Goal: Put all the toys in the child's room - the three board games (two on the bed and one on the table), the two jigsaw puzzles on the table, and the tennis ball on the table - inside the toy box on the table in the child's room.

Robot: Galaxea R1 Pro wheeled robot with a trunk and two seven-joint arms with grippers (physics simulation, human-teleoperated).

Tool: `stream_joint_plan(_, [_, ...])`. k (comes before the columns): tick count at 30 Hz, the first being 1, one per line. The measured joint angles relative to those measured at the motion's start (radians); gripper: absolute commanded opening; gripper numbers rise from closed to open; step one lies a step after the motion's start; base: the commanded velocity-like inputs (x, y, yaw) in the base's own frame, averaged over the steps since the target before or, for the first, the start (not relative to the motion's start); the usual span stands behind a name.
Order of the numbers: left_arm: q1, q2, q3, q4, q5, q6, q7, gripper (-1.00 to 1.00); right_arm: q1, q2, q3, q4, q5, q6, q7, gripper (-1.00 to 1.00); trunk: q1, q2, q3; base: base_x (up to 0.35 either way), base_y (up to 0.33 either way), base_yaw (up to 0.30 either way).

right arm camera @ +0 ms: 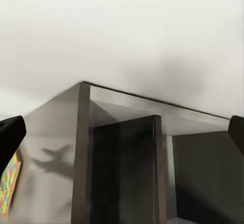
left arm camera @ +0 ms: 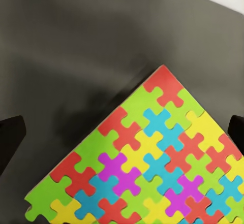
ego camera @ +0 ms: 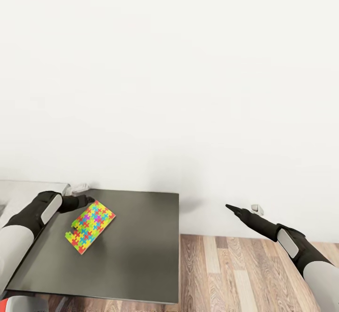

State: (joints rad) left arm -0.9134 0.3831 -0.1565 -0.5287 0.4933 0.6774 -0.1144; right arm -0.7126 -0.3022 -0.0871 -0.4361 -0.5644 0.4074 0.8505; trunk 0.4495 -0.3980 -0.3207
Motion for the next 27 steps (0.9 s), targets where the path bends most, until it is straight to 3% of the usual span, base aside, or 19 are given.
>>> stream_joint_plan(17, [0.0, 0.004, 0.0, 0.0, 0.0, -0.001, -0.004, 1.0, 0.0, -0.001, 0.0, 0.001, -0.001, 0.0, 0.001, 1.0, 0.0, 0.0, -0.028, 0.0, 0.0, 0.0])
stream_joint_plan(20, [0.0, 0.01, 0.0, -0.001, -0.001, -0.002, -0.039, 1.0, 0.0, -0.001, 0.0, 0.001, -0.001, 0.0, 0.001, 1.0, 0.0, 0.0, -0.033, 0.0, 0.0, 0.0])
stream_joint_plan(24, [0.0, 0.045, -0.001, -0.001, -0.005, -0.005, -0.152, 1.0, 0.0, -0.001, -0.001, 0.002, -0.001, 0.0, 0.001, 1.0, 0.0, 0.0, -0.04, 0.0, 0.0, 0.0])
stream_joint_plan(27, [0.0, 0.057, -0.006, -0.001, -0.009, -0.008, -0.197, 1.0, 0.0, -0.002, -0.001, 0.002, -0.001, 0.0, 0.001, 1.0, 0.0, 0.0, -0.045, 0.0, 0.0, 0.0])
